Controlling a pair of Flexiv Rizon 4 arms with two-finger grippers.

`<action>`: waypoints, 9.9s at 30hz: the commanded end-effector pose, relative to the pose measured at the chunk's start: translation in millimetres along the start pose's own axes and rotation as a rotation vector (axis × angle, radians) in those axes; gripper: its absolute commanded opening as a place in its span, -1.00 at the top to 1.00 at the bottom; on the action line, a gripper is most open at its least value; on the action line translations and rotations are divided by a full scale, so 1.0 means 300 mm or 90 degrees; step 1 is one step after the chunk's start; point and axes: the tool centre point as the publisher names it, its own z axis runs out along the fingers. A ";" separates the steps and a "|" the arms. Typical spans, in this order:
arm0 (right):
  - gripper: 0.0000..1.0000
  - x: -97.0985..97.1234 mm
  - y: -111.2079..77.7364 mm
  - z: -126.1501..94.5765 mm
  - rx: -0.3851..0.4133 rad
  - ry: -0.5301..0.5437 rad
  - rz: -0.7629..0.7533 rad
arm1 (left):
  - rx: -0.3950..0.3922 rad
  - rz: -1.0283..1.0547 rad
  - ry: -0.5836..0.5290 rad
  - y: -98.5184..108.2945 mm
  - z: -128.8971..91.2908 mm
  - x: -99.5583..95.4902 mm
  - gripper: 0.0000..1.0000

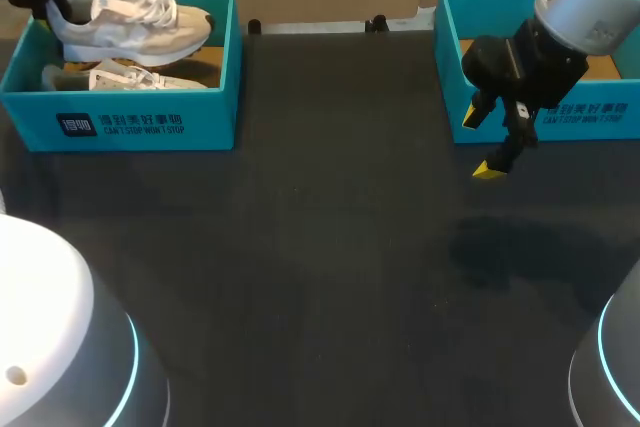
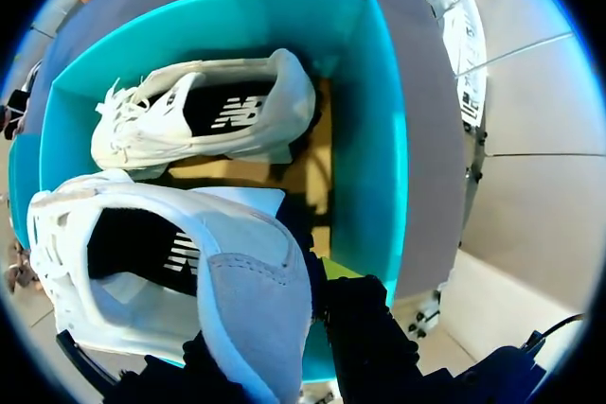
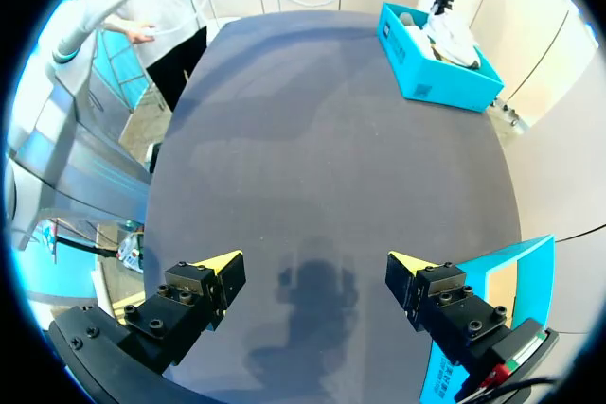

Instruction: Take the shoe out of the shoebox, open the shoe tongue, remove and reinsert the insole, then place the shoe into the shoebox

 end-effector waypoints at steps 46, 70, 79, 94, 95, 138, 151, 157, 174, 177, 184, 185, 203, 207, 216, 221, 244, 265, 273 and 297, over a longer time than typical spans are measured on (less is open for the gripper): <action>-1.00 0.000 -0.001 0.003 0.001 -0.001 0.000 | 0.026 -0.038 0.027 0.155 0.260 0.019 1.00; -1.00 0.000 -0.001 0.003 0.001 -0.001 0.000 | 0.066 -0.019 0.016 0.120 0.221 0.000 -1.00; -1.00 0.000 -0.001 0.003 0.001 -0.001 0.000 | 0.054 -0.023 -0.012 0.102 0.110 -0.028 -1.00; -1.00 0.000 -0.001 0.003 0.001 -0.001 0.000 | 0.010 -0.036 -0.050 -0.027 -0.119 -0.048 -1.00; -1.00 0.000 -0.001 0.003 0.001 -0.001 0.000 | 0.011 -0.029 -0.056 -0.044 -0.130 -0.045 -1.00; -1.00 0.000 -0.001 0.003 0.001 -0.001 0.000 | -0.001 0.025 -0.001 -0.383 -0.180 -0.021 -1.00; -1.00 0.000 -0.001 0.003 0.001 -0.001 0.000 | 0.012 0.030 0.001 -0.402 -0.141 -0.022 -1.00; -1.00 0.000 -0.001 0.003 0.001 -0.001 0.000 | 0.017 0.040 0.007 -0.406 -0.080 -0.034 -1.00; -1.00 0.000 -0.001 0.003 0.001 -0.001 0.000 | 0.033 0.055 0.005 -0.378 0.033 -0.028 -0.52; -1.00 0.000 -0.001 0.003 0.001 -0.001 0.000 | 0.034 0.053 0.005 -0.373 0.044 -0.019 -0.29; -1.00 0.000 -0.001 0.003 0.001 -0.001 0.000 | 0.040 0.053 0.002 -0.370 0.082 0.004 0.01; -1.00 0.000 -0.001 0.003 0.001 -0.001 0.000 | 0.041 0.053 0.001 -0.370 0.083 0.006 0.02; -1.00 0.000 -0.001 0.003 0.001 -0.001 0.000 | 0.058 0.075 -0.014 -0.373 0.194 0.017 0.14; -1.00 0.000 -0.001 0.003 0.001 -0.001 0.000 | 0.065 0.081 -0.012 -0.383 0.213 0.006 0.20; -1.00 0.000 -0.001 0.003 0.001 -0.001 0.000 | 0.073 0.091 0.001 -0.389 0.219 0.004 1.00; -1.00 0.000 -0.001 0.003 0.001 -0.001 0.000 | 0.076 0.101 0.012 -0.383 0.187 0.020 1.00; -1.00 0.000 -0.001 0.003 0.001 -0.001 0.000 | 0.087 0.151 0.020 -0.363 -0.257 0.114 1.00; -1.00 0.000 -0.001 0.003 0.001 -0.001 0.000 | 0.060 0.114 0.022 -0.362 -0.458 0.169 1.00; -1.00 0.000 -0.001 0.003 0.001 -0.001 0.000 | 0.060 0.114 0.022 -0.362 -0.458 0.169 1.00; -1.00 0.000 -0.001 0.003 0.001 -0.001 0.000 | 0.069 0.128 0.014 -0.548 -0.490 0.093 1.00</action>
